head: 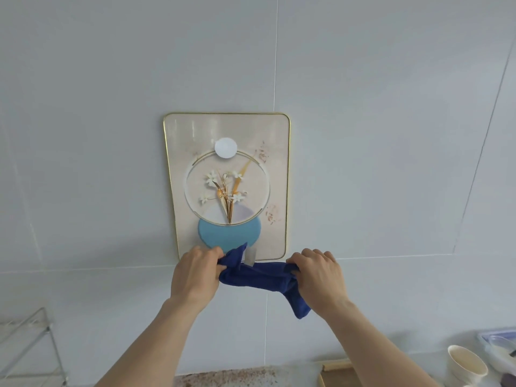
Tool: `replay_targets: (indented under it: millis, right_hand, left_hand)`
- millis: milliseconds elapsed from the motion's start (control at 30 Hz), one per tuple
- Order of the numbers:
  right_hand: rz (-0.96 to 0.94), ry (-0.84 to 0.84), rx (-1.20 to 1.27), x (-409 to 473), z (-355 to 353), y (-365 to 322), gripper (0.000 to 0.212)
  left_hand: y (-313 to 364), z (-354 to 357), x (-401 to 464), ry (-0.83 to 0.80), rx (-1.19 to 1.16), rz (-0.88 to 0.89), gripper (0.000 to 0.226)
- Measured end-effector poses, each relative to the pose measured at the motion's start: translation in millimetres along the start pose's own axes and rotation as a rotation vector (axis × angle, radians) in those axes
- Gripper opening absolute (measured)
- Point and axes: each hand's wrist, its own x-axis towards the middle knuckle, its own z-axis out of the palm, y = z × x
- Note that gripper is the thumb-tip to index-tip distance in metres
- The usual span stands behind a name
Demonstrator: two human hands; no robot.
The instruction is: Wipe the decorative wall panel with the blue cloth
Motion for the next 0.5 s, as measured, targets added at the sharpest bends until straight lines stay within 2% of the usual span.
replay_targets:
  millis: [167,267,367,500]
  right_hand:
    - [0.01,0.039,0.095,3.3,-10.3,-23.3,0.027]
    - [0.104,0.02,0.262,8.9,-12.4,-30.4,0.026]
    - [0.318,0.035,0.615,16.0,-17.4,-35.3,0.021]
    - [0.681,-0.002,1.141,26.0,-22.4,-37.2,0.007]
  left_hand:
    - [-14.6,-16.2,0.9,0.028,-0.007,-0.024,0.013]
    - [-19.3,-18.4,4.0,0.04,-0.038,-0.027,0.013]
    - [-17.8,-18.3,11.1,0.058,-0.125,-0.035,0.019]
    - [-2.7,-15.1,18.5,0.066,-0.405,-0.011,0.045]
